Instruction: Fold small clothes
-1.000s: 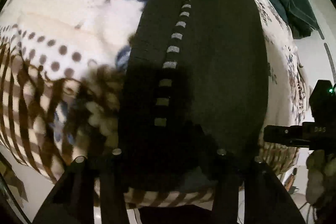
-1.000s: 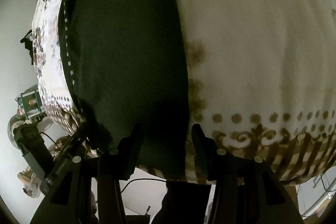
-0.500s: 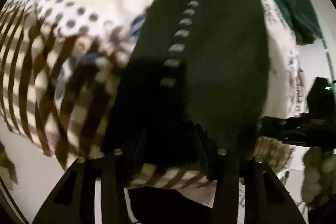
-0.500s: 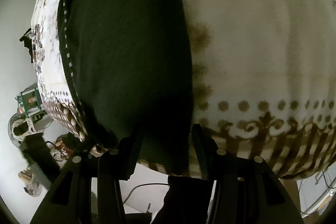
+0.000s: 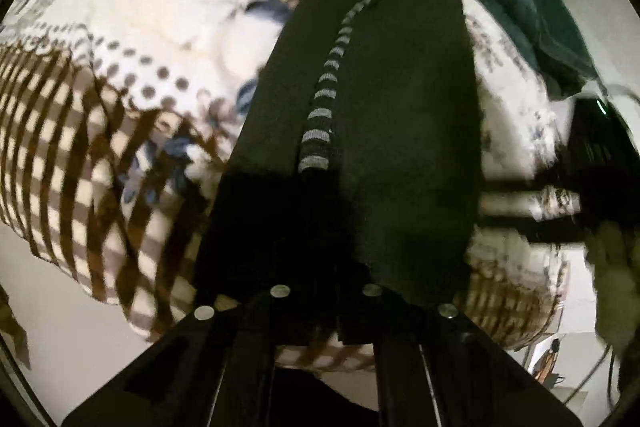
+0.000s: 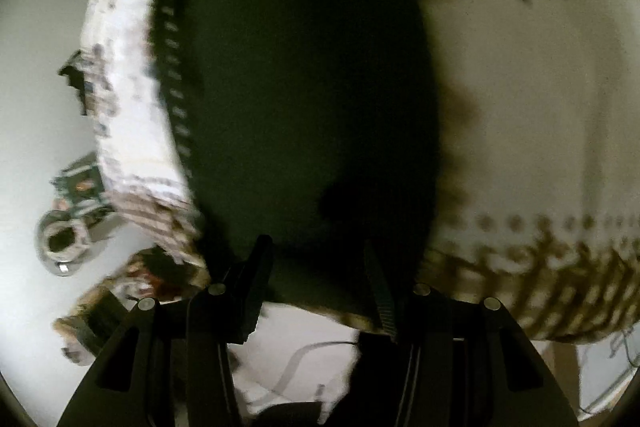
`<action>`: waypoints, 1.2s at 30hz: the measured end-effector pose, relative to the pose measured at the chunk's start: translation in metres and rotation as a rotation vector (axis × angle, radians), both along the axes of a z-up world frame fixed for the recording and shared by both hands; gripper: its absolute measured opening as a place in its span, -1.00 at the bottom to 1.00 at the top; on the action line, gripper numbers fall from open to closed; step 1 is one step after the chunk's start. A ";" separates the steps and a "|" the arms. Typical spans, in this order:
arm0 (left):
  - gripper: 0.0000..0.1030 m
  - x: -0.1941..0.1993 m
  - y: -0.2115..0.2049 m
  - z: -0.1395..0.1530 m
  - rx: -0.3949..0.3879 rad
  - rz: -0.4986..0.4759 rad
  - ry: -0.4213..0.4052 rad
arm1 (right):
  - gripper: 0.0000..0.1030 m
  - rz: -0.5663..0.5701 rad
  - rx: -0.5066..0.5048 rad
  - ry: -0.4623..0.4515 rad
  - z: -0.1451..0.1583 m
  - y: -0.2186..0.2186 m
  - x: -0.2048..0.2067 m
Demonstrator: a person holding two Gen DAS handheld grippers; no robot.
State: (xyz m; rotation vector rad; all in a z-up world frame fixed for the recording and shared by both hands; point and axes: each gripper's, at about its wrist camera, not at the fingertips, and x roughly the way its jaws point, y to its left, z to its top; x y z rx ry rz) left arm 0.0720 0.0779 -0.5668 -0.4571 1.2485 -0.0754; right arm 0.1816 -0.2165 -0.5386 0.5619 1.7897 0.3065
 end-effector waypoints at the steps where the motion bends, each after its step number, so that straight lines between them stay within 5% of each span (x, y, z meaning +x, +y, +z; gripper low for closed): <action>1: -0.92 -0.002 0.000 0.006 -0.012 0.001 -0.013 | -0.03 -0.001 0.028 -0.007 0.004 0.009 0.013; 6: -0.92 -0.007 0.001 0.017 -0.013 -0.004 -0.041 | -0.03 0.052 0.106 -0.044 0.004 0.083 0.089; 11: -0.92 -0.013 0.008 0.017 -0.017 -0.005 -0.055 | -0.09 0.153 0.013 0.026 -0.033 0.142 0.131; 12: -0.92 -0.014 0.010 0.018 -0.026 0.002 -0.056 | -0.68 0.176 -0.027 0.012 -0.036 0.151 0.132; 13: -0.92 -0.015 0.012 0.019 -0.034 0.007 -0.058 | -0.89 0.196 -0.066 0.003 -0.037 0.154 0.133; 23: -0.92 -0.020 0.045 0.026 -0.076 0.030 -0.053 | -0.91 0.320 -0.177 -0.095 -0.010 0.215 0.124; 28: -0.92 -0.013 0.065 0.007 -0.072 0.035 -0.027 | -0.91 0.349 -0.227 -0.095 -0.028 0.240 0.123; 32: -0.92 -0.007 0.072 -0.033 -0.084 0.021 0.040 | -0.72 0.347 -0.131 -0.045 -0.045 0.229 0.131; 36: -0.92 -0.006 0.069 -0.040 -0.102 -0.010 0.053 | 0.08 0.255 0.009 -0.087 0.000 0.156 0.119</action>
